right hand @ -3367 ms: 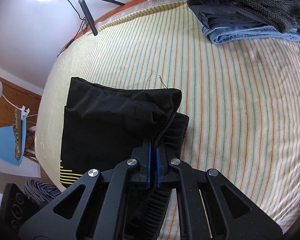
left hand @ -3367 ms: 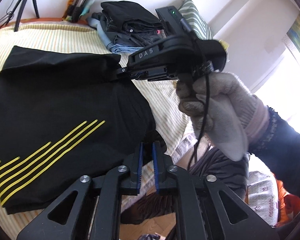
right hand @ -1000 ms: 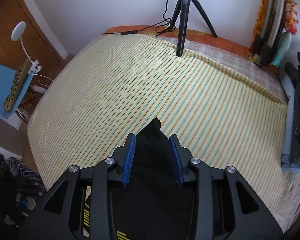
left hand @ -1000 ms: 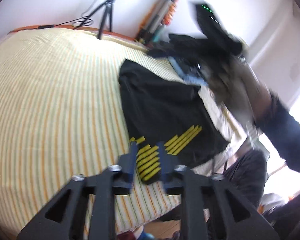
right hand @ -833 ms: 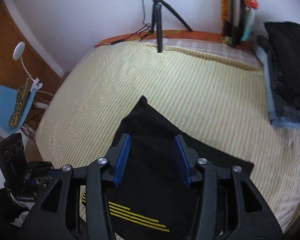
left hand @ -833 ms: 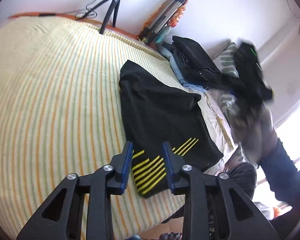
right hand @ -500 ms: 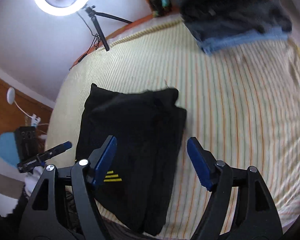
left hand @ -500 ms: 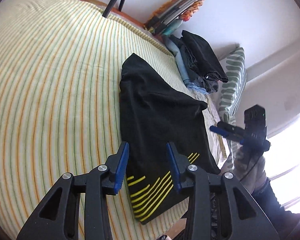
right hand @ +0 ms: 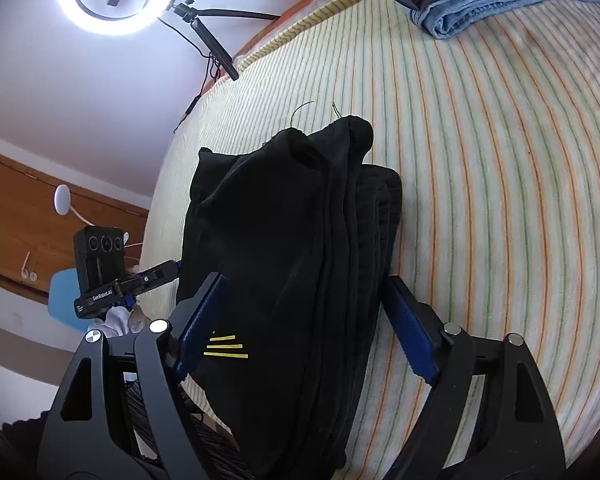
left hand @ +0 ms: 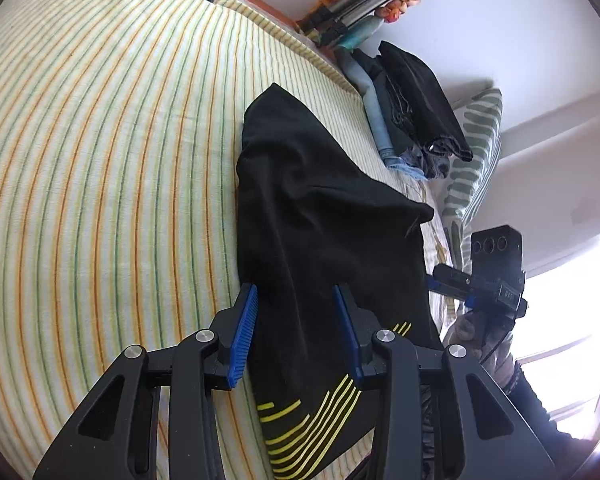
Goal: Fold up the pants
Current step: 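Grasp the folded shorts with the right gripper while the left gripper grasps too, then lift the folded shorts with both grippers and carry them to the clothes stack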
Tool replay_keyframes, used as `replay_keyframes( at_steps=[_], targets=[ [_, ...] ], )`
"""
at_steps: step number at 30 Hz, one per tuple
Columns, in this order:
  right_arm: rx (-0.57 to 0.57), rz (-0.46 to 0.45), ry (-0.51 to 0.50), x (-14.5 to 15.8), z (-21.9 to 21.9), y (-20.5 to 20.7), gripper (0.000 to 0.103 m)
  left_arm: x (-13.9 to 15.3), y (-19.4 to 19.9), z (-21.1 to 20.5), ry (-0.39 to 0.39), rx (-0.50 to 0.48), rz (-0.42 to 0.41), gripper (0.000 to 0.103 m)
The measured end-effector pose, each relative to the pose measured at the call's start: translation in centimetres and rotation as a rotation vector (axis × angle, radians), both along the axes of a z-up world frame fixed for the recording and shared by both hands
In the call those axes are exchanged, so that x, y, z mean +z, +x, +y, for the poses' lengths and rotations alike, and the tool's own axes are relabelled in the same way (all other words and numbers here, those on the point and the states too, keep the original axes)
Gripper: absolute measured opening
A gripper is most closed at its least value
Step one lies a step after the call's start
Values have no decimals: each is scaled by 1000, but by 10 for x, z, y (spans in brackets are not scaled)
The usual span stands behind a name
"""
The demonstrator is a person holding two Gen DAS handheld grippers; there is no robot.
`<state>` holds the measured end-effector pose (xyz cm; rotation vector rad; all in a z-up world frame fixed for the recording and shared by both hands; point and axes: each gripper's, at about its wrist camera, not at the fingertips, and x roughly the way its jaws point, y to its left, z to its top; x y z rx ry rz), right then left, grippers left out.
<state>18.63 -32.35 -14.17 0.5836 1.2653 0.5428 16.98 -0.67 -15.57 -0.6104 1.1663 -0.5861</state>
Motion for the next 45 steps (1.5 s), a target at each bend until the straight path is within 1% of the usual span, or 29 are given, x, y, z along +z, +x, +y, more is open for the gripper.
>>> replay_keyframes(
  at_steps=[2,4,5,7,8,11,12,13,14,15,18,19,20,21,22,23,24,25,27,31,33,35,37,38,39,41,42,43,45],
  targets=[
    [1,-3,18,-1,-2,-1,81,0,2,-2,-8,-10,0,37],
    [13,-13,2,-2,-3,-1,68,2,2,-8,9,-30,-18,34],
    [14,-15,2,-3,-4,-2,64,3,1,-10,21,-42,-30,34],
    [-2,-7,14,-7,-8,-2,45,4,2,-14,31,-53,-37,34],
    [-7,-3,21,-9,-9,-2,42,5,3,-15,33,-56,-37,34],
    [11,-19,-7,-8,-5,-1,41,8,5,-16,63,-63,-49,34],
    [10,-17,-12,-8,-5,-1,41,7,7,-16,67,-56,-42,37],
    [4,-8,-1,-9,-5,0,44,5,9,-14,63,-45,-26,40],
    [-2,1,13,-11,-6,2,45,4,11,-12,36,-39,-17,47],
    [-16,10,27,-12,-8,3,46,3,12,-9,15,-31,-13,51],
    [-13,-3,13,-11,-5,2,47,2,15,-10,11,-11,-22,51],
    [-5,-13,6,-10,-3,2,46,3,15,-11,15,-7,-31,51],
    [2,-23,-9,-8,0,1,42,3,14,-13,22,-4,-45,48],
    [11,-26,-23,-8,2,1,32,4,14,-14,32,-4,-55,45],
    [16,-25,-24,-9,4,1,31,4,14,-15,50,5,-65,39],
    [15,-33,-31,-8,6,0,30,4,15,-16,68,13,-66,20],
    [24,-46,-44,-6,8,-1,21,4,15,-15,77,21,-70,10],
    [34,-61,-54,-3,9,-2,17,4,14,-14,80,29,-76,9],
    [28,-92,-56,4,9,-5,16,7,12,-11,84,44,-96,8],
    [26,-127,-69,13,11,-7,15,15,9,-8,104,41,-131,6],
    [33,-127,-84,13,13,-7,15,17,9,-7,129,38,-141,6],
    [27,-116,-88,11,12,-6,15,14,9,-6,132,30,-130,6],
    [27,-115,-91,11,12,-7,15,11,10,-5,130,35,-100,15],
    [27,-108,-87,11,11,-6,15,9,12,-3,131,44,-86,31],
    [19,-88,-77,8,8,-5,19,9,12,-2,120,44,-82,34],
    [-10,-48,-81,4,1,-3,27,6,17,-3,120,44,-68,35],
    [-28,-32,-112,3,-2,-3,43,4,18,-3,116,40,-62,35],
    [-41,-28,-113,2,-6,-4,46,3,20,-3,104,38,-60,35],
    [-55,-2,-42,-1,-15,-2,51,0,25,-4,65,21,-49,35]
  ],
)
